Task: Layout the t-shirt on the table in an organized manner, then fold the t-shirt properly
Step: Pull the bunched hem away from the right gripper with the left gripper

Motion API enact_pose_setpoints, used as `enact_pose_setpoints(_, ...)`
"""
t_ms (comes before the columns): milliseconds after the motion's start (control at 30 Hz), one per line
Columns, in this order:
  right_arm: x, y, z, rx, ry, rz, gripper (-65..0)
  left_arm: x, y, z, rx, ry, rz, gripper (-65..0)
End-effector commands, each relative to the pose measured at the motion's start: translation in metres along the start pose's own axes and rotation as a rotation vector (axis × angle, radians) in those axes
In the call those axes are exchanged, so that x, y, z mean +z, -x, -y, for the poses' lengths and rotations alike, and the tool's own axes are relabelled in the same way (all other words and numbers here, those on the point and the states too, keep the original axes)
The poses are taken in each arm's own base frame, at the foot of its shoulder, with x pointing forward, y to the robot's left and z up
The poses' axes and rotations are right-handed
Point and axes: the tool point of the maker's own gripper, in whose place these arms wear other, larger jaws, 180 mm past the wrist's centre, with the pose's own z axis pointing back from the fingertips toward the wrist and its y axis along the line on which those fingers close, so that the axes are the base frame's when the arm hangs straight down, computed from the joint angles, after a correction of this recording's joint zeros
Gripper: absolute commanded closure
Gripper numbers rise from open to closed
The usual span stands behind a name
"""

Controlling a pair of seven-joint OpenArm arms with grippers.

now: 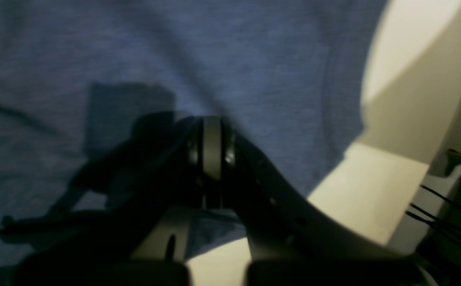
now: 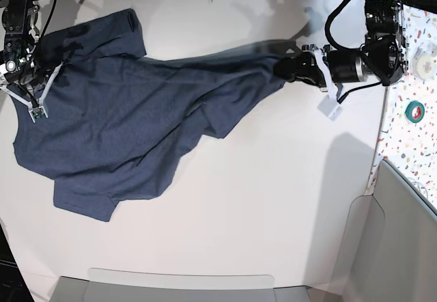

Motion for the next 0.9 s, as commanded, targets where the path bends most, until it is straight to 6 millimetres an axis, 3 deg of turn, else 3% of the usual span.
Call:
enact_pose_setpoints(0, 0.005, -0.008, 0.012, 0.002, 0.032, 0.024, 0.0, 0.003, -0.006, 0.008, -0.028, 0.024, 0.013, -0.1)
enact_pose_setpoints(133, 0.006, -0.014, 0.015, -0.003, 0.037, 0.037, 0.0, -0.004, 0.011, 0.012, -0.015, 0.041, -0.045, -1.7)
enact_pose_setpoints(300, 0.005, -0.014, 0.009, -0.012, 0.025, 0.038, 0.0, -0.002, 0.015, 0.01, -0.02, 0.034, -0.068, -20.6)
enact_pose_setpoints(367, 0.005, -0.014, 0.008, -0.013, 0.024, 0.039, 0.0, -0.001, 0.016, 0.01, -0.02, 0.033, -0.07, -24.7)
enact_pose_setpoints(533, 0.005, -0.014, 0.01, -0.018, 0.029, 0.04, 0.0, 0.007, 0.019, 0.003, -0.031, 0.006, -0.102, -22.8)
enact_pose_setpoints(733, 0.011, -0.031, 0.021, -0.027, 0.051, 0.079, 0.0, 0.04, 0.011, -0.02, -0.091, -0.101, -0.158, -20.7)
enact_pose_setpoints(800, 0.014, -0.04, 0.023, -0.035, 0.057, 0.105, 0.0, 0.045, -0.007, -0.022, -0.131, -0.122, -0.133, -16.2)
enact_pose_setpoints(867, 0.019, -0.053, 0.025, -0.043, 0.06, 0.14, 0.0, 0.046, -0.013, -0.026, -0.15, -0.147, -0.13, -9.6)
